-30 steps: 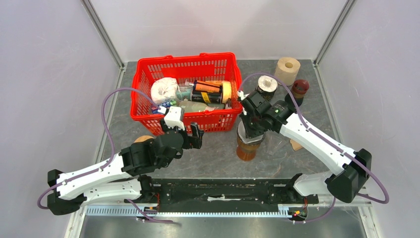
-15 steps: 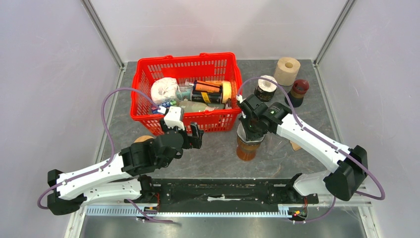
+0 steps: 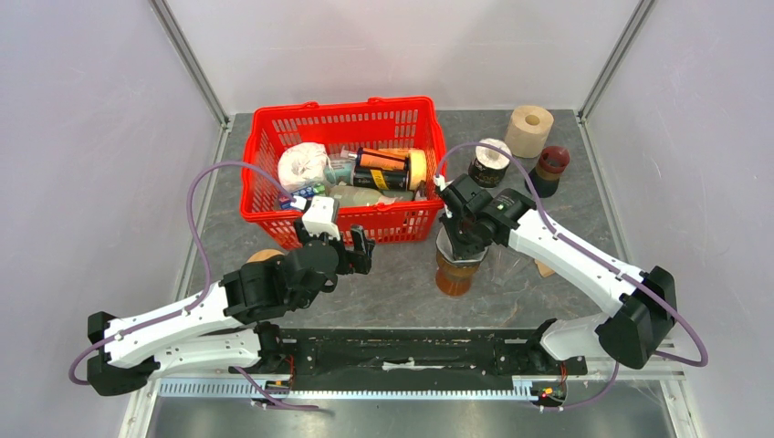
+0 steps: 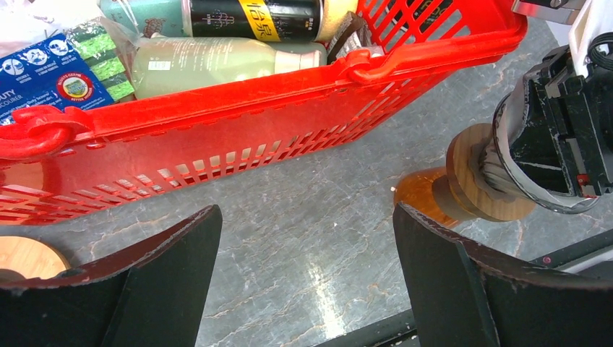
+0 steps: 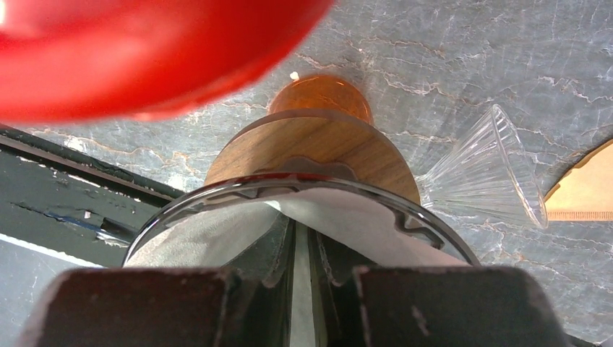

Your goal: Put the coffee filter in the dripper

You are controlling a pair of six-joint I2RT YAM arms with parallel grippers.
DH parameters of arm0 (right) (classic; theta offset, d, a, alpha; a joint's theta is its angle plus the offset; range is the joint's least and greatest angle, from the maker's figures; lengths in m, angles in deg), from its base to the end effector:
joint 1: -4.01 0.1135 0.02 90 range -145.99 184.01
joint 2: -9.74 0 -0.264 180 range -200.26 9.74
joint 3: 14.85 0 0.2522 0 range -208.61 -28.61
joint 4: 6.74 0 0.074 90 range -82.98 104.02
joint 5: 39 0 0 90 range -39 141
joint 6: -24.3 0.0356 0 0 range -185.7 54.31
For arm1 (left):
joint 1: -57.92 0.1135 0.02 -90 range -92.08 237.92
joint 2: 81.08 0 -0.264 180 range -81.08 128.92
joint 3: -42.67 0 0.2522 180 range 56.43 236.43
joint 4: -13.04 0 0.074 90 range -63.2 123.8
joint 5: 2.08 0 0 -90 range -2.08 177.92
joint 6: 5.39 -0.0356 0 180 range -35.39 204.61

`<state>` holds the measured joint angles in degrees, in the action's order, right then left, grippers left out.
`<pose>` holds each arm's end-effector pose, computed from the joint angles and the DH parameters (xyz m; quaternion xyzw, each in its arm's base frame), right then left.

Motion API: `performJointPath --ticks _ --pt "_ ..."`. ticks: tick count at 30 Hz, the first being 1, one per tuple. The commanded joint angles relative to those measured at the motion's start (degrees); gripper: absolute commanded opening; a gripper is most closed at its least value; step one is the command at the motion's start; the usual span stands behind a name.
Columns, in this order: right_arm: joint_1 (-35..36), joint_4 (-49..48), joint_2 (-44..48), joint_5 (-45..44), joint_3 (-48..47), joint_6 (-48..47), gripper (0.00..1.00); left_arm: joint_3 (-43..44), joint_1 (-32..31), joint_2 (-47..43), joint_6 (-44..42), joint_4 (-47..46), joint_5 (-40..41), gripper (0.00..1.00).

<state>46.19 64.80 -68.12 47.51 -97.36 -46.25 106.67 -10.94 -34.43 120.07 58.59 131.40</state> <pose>0.1933 0.1722 0.2913 -0.1870 0.9613 0.0769 0.1872 0.0833 -0.1474 0.3335 0.0468 0.8181 -0.1817 0.5436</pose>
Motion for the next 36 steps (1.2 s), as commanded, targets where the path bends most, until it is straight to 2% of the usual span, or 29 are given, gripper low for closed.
performJointPath --ticks 1,17,30,36 --pt "0.3 -0.8 -1.3 0.3 0.8 -0.8 0.17 1.2 0.0 -0.5 1.7 0.6 2.8 0.94" --pt "0.3 -1.6 -2.0 -1.4 5.3 -0.1 0.17 1.4 0.0 -0.2 2.0 1.0 3.4 0.94" --pt "0.3 1.0 0.4 2.9 3.7 -0.4 0.17 1.7 0.0 -0.2 2.5 1.9 3.8 0.94" --pt "0.3 1.9 -0.9 0.8 3.9 -0.3 0.17 1.9 0.0 -0.4 2.7 2.4 3.8 0.94"
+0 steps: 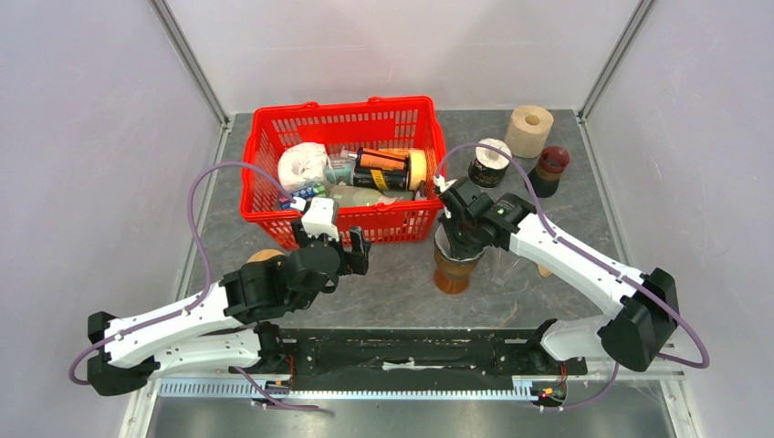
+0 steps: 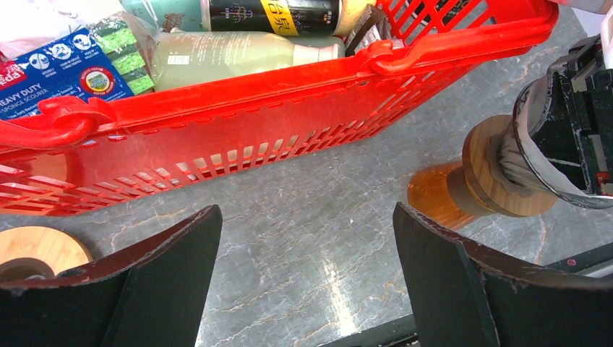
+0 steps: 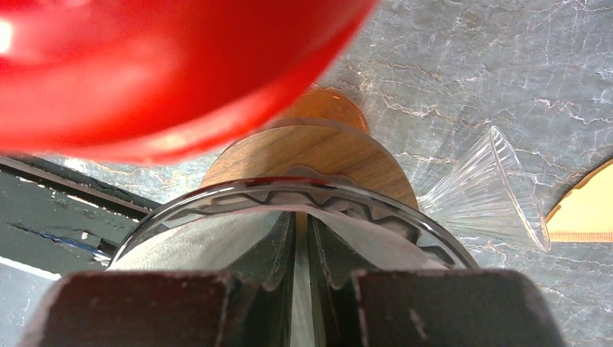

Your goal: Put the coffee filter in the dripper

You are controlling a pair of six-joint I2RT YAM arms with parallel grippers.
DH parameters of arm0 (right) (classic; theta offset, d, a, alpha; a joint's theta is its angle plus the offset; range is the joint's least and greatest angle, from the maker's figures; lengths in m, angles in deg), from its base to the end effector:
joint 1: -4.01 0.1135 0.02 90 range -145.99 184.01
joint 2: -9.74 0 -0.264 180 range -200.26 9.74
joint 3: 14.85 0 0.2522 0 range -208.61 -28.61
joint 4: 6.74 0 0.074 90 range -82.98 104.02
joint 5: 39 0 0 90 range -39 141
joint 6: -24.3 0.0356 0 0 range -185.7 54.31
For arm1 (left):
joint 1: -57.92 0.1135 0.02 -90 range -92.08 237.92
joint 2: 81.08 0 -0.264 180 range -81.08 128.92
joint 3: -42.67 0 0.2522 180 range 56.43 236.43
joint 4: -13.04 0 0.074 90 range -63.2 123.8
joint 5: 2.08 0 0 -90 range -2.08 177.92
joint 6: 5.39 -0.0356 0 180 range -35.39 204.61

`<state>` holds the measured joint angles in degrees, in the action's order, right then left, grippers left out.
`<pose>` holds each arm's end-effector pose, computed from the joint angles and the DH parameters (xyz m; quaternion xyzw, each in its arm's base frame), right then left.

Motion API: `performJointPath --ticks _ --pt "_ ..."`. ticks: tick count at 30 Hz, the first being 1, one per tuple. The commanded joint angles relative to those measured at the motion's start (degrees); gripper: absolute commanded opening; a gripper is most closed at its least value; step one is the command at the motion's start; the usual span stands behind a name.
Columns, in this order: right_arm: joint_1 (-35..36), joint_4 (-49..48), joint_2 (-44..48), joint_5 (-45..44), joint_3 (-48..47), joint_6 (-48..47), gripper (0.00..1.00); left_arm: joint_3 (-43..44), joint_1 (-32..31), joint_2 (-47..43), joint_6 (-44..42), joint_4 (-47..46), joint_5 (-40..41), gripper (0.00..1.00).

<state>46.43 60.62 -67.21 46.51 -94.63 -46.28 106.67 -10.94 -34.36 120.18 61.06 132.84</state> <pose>0.1933 0.1729 0.2843 -0.1859 0.9568 0.0804 0.2086 0.0830 -0.1449 0.3299 0.0491 0.8237 -0.1576 0.5424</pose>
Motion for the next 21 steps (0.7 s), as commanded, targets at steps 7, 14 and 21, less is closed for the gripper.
performJointPath --ticks 7,14,21 --pt "0.0 8.9 -2.8 -0.4 0.6 0.0 0.16 2.1 0.0 -0.6 3.0 0.5 2.4 0.94" --pt "0.3 9.4 -3.1 -0.5 0.8 0.3 0.16 2.2 0.0 -0.5 3.1 0.7 2.5 0.94" --pt "0.3 9.4 -2.5 -0.9 0.5 0.5 0.17 2.4 0.0 -0.6 3.1 0.9 2.8 0.94"
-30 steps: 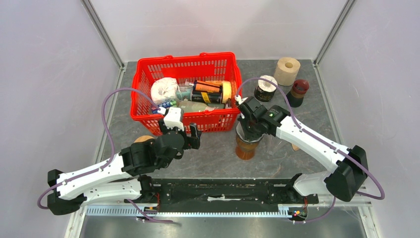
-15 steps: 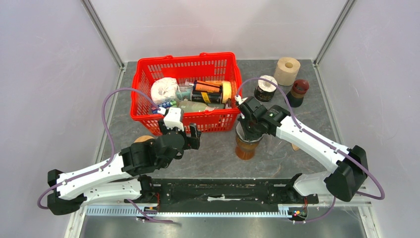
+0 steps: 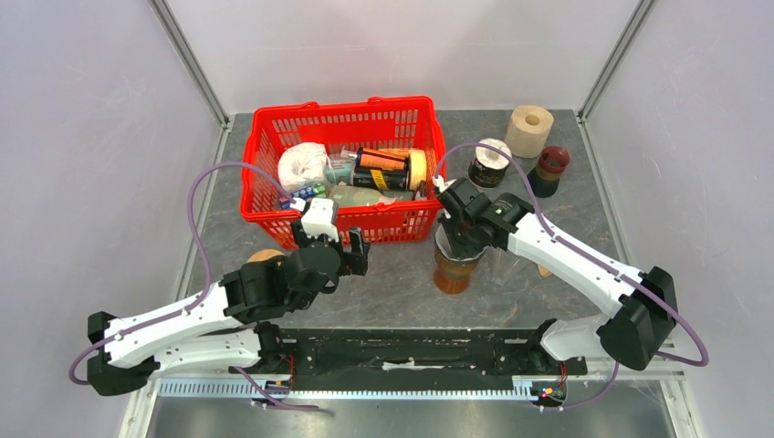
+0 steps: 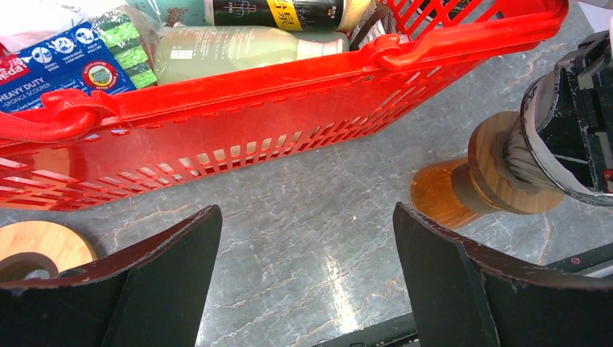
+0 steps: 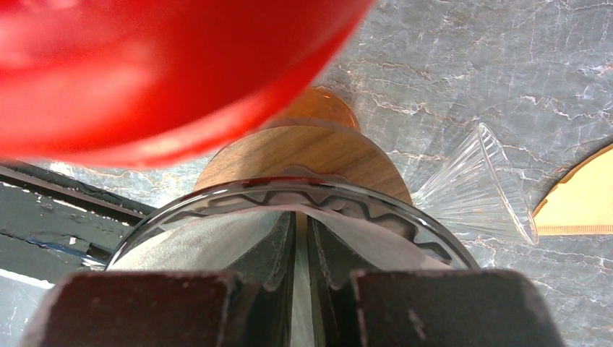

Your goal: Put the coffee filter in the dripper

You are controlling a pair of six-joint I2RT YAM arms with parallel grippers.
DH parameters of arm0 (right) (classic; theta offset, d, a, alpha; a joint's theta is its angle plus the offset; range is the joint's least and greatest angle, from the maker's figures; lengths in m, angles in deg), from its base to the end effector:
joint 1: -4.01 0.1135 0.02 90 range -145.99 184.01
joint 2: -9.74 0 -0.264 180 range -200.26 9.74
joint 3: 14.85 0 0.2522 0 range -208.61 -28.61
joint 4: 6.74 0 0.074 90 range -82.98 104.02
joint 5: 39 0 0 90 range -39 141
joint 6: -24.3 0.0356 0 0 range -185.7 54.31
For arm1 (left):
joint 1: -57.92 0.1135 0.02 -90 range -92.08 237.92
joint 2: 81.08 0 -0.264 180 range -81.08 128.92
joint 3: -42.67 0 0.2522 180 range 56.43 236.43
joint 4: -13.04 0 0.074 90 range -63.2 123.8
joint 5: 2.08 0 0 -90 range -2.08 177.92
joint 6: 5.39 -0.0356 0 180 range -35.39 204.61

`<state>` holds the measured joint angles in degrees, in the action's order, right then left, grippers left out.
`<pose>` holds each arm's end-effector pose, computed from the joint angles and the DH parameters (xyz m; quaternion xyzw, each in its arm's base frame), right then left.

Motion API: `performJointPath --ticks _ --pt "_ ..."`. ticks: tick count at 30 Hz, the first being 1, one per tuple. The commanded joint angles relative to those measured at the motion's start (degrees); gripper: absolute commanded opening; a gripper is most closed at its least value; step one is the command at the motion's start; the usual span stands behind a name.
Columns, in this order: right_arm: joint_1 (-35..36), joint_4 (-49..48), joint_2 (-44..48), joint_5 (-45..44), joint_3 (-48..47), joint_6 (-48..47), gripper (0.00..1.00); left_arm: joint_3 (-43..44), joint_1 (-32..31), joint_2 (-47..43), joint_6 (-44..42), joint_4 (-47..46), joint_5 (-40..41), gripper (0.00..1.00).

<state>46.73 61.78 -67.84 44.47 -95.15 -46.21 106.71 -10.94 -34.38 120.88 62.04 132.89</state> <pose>0.1937 0.1734 0.2835 -0.1848 0.9586 0.0604 0.2080 0.0827 -0.1440 0.3287 0.0475 0.8267 -0.1546 0.5389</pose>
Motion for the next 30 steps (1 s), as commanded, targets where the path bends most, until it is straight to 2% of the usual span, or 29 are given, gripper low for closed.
performJointPath --ticks 1,18,30 --pt "0.0 8.2 -1.4 1.4 0.9 0.4 0.18 2.5 0.0 -0.6 2.3 -0.1 2.7 0.94" --pt "0.1 6.5 1.0 1.6 -0.8 0.9 0.31 2.7 0.0 -0.4 2.4 0.0 2.8 0.94" --pt "0.0 6.2 1.4 2.4 -0.7 0.6 0.36 2.8 0.0 -0.3 2.4 0.1 3.0 0.94"
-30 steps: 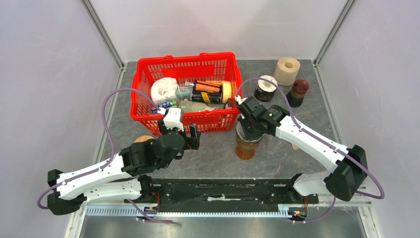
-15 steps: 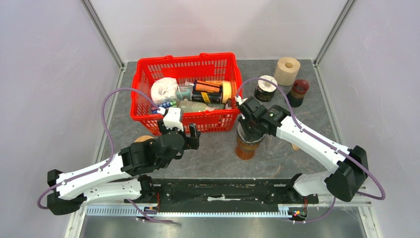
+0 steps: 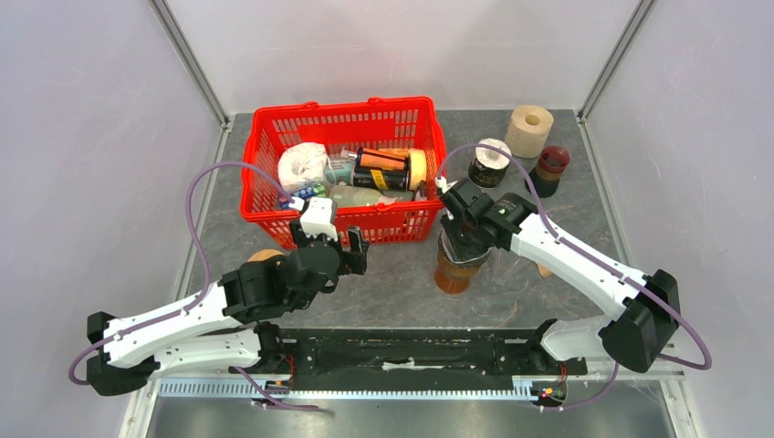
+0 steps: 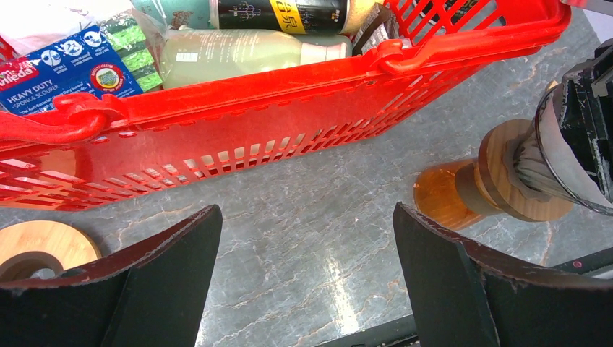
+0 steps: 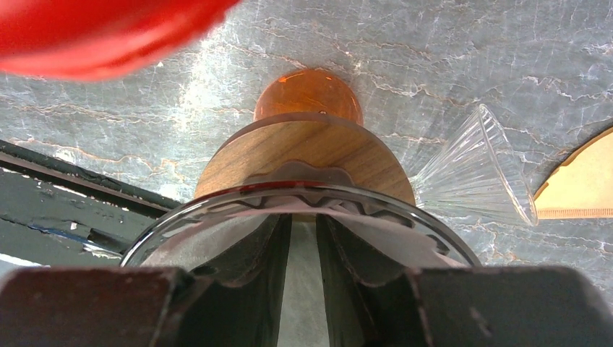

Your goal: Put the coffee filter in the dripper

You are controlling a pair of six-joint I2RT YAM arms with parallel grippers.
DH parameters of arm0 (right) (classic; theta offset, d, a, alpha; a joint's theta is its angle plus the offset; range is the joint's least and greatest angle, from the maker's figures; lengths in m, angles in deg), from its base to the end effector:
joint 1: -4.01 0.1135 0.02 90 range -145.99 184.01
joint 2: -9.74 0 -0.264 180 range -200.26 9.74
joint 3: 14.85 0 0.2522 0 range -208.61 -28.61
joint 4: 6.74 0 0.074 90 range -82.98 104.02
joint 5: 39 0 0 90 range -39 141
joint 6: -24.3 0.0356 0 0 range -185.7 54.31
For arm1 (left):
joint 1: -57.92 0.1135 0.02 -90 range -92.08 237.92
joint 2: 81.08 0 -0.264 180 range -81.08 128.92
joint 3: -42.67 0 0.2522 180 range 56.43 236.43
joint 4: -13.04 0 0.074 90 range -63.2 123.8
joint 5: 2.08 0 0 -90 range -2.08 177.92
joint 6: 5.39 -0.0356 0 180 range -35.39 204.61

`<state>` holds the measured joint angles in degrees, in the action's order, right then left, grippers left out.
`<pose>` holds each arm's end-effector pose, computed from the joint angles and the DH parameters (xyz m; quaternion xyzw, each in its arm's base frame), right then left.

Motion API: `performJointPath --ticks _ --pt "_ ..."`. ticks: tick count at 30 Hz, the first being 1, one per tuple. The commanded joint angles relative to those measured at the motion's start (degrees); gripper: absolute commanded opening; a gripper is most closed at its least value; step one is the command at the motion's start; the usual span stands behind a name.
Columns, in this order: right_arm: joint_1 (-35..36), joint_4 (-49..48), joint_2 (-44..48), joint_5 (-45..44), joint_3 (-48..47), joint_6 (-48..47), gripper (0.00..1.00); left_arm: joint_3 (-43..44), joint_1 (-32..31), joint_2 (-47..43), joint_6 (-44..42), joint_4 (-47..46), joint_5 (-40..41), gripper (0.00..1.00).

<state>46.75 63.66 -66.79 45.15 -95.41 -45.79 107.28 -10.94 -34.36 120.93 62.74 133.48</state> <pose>0.1890 0.1697 0.2877 -0.1832 0.9603 0.0636 0.2006 0.0825 -0.1429 0.3310 0.0450 0.8261 -0.1506 0.5411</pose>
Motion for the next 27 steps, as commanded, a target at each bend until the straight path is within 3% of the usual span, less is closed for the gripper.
performJointPath --ticks 1,8,17,22,27 --pt "0.1 4.3 0.3 1.7 -0.4 0.3 0.35 2.2 0.0 -0.2 2.4 -0.5 2.4 0.94" --pt "0.1 4.3 0.5 1.6 -0.6 0.2 0.18 2.3 0.0 -0.2 2.7 -0.3 2.5 0.94" --pt "0.1 4.1 1.4 1.2 -1.2 0.5 0.18 2.5 0.0 0.0 2.5 -0.3 2.5 0.94" --pt "0.1 4.2 1.7 1.1 -1.9 0.6 0.26 2.4 0.0 -0.1 2.6 -0.3 2.5 0.94" --pt "0.0 3.5 2.4 0.7 -2.8 0.7 0.26 2.3 0.0 -0.3 2.7 -0.2 2.4 0.94"
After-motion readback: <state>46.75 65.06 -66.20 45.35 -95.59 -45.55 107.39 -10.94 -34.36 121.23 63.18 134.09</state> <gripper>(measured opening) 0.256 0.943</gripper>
